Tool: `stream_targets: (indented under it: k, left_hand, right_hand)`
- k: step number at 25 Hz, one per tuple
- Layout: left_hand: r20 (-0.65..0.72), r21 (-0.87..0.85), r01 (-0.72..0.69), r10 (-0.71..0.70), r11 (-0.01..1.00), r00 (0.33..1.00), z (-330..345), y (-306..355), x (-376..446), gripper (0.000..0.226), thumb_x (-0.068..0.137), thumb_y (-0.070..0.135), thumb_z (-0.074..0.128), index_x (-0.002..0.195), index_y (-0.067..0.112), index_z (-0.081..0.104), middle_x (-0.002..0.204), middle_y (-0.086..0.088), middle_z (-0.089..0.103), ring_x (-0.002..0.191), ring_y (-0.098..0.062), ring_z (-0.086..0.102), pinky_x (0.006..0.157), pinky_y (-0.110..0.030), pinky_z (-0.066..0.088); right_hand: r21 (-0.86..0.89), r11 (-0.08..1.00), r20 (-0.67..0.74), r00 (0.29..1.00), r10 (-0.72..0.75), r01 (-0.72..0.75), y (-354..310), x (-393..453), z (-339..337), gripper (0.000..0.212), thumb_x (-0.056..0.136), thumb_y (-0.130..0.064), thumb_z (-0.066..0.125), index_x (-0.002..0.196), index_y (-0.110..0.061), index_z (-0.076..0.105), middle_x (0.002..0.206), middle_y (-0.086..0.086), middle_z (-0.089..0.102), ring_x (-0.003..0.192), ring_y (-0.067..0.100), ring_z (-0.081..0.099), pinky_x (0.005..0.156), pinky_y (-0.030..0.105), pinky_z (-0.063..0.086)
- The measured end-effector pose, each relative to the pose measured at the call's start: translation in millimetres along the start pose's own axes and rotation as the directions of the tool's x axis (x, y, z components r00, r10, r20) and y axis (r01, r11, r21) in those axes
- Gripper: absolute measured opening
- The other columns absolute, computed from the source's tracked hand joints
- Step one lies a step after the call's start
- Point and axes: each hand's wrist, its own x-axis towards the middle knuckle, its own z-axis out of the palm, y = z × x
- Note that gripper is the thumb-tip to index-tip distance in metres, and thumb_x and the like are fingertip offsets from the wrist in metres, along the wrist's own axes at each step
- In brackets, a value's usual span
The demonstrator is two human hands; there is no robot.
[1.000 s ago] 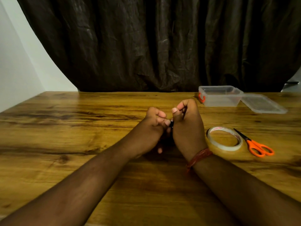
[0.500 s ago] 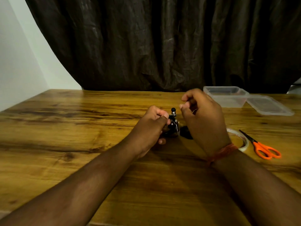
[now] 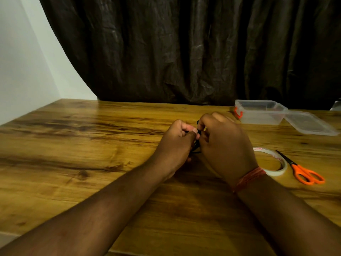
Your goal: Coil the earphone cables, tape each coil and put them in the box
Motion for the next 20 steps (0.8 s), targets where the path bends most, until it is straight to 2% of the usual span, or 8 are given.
stream_targets:
  k: [3,8,11,16,20]
  left_hand:
    - [-0.008,-0.004,0.000,0.000,1.000,1.000,0.6,0.3,-1.0,0.009,0.097,0.033,0.054,0.092,0.026,0.058,0.075,0.008,0.066,0.064,-0.005,0.061,0.043,-0.021,0.043]
    - [-0.004,0.016,-0.012,0.012,1.000,1.000,-0.5,-1.6,-1.2,0.012,0.099,0.034,0.052,0.095,0.025,0.058,0.086,-0.001,0.070,0.071,-0.013,0.062,0.052,-0.029,0.048]
    - [0.007,0.027,-0.023,0.022,0.999,1.000,-1.4,-4.2,0.4,0.015,0.101,0.034,0.048,0.096,0.023,0.058,0.086,-0.003,0.068,0.069,-0.011,0.058,0.053,-0.029,0.045]
    - [0.006,-0.069,-0.006,0.007,0.998,1.000,-4.7,-7.5,5.7,0.017,0.103,0.030,0.044,0.097,0.023,0.059,0.070,0.009,0.060,0.064,-0.006,0.052,0.055,-0.028,0.043]
    - [0.028,-0.143,0.005,-0.001,0.990,1.000,-8.2,-8.0,8.1,0.015,0.102,0.028,0.047,0.099,0.020,0.059,0.072,0.004,0.061,0.062,-0.005,0.052,0.053,-0.024,0.043]
  right_hand:
    - [0.027,0.999,0.019,0.999,0.042,-0.042,-2.4,1.5,1.5,0.011,0.079,-0.015,0.061,0.089,-0.018,0.060,0.088,0.001,0.058,0.083,0.021,0.053,0.067,0.033,0.043]
    - [0.069,0.996,0.028,0.998,0.058,-0.060,-2.5,1.3,5.1,0.010,0.082,-0.016,0.061,0.091,-0.014,0.066,0.090,0.004,0.059,0.081,0.021,0.056,0.069,0.033,0.046]
    - [0.113,0.992,0.049,0.997,0.054,-0.060,-1.1,1.9,5.0,0.011,0.082,-0.014,0.062,0.092,-0.013,0.068,0.092,0.005,0.059,0.080,0.021,0.057,0.069,0.033,0.048]
    - [0.079,0.997,0.098,0.995,-0.003,-0.004,-3.1,1.8,6.6,0.013,0.089,-0.023,0.059,0.098,-0.021,0.067,0.091,-0.004,0.055,0.080,0.011,0.052,0.066,0.024,0.036]
    - [0.072,0.997,0.114,0.993,-0.034,0.026,-3.6,2.1,4.8,0.016,0.087,-0.025,0.060,0.102,-0.022,0.066,0.092,-0.005,0.055,0.080,0.009,0.049,0.066,0.024,0.036]
